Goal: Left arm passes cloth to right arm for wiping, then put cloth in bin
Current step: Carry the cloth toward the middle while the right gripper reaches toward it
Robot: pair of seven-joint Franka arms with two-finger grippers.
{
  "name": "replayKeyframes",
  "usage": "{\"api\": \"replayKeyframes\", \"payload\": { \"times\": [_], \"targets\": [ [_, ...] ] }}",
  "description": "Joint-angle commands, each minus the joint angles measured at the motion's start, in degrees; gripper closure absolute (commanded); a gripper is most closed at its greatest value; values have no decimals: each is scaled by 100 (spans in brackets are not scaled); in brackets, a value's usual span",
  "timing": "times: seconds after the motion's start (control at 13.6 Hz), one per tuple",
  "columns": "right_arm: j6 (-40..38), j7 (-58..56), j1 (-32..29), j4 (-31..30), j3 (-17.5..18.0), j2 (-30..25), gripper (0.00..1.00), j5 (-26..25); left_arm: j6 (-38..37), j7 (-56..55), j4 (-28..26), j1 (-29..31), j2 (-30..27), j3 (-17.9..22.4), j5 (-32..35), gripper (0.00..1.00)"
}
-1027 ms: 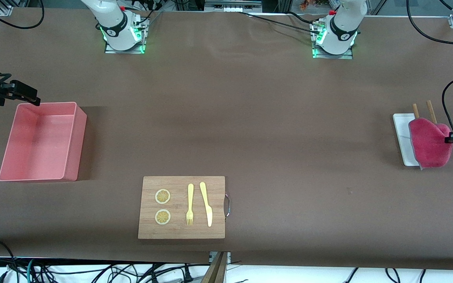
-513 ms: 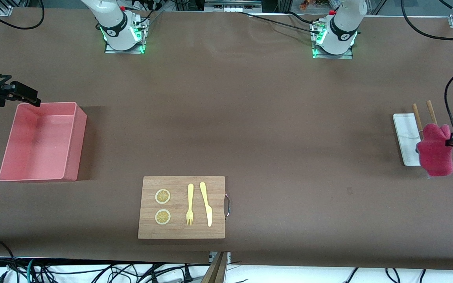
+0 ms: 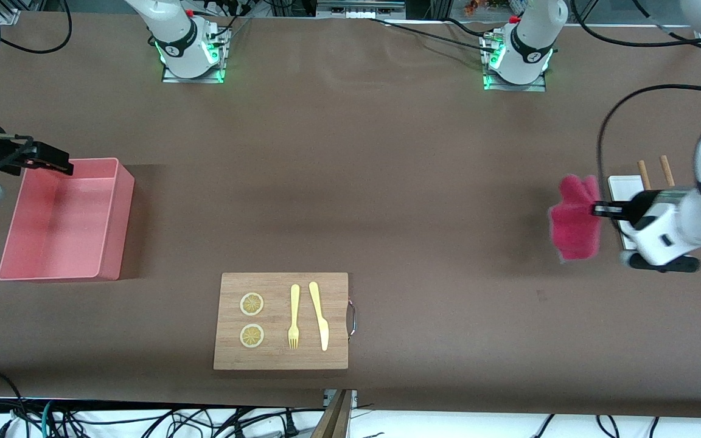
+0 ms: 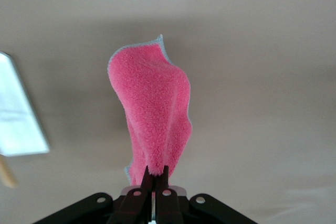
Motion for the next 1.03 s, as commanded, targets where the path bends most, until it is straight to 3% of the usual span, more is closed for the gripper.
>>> {"api": "replayKeyframes", "payload": {
  "times": [0.0,0.15,0.51,0.66,0.95],
  "targets": [
    [-76,-9,-6,77,20,138,0,83,-167,-1567,249,-779,65,95,-477,100],
    [-15,165,37,94,46,156,0,144,-106,-2851,661,-1280,135,121,-1047,100],
    [117,1325,142,103,81,270,0,759,1210,-5541,654,-1871,408,130,-2937,100],
    [222,1824,371,103,82,322,0,812,1475,-6054,663,-2064,425,130,-3142,100],
    [591,3178,696,103,82,524,0,1619,2055,-6933,575,-2197,460,130,-3792,100]
  ]
}}
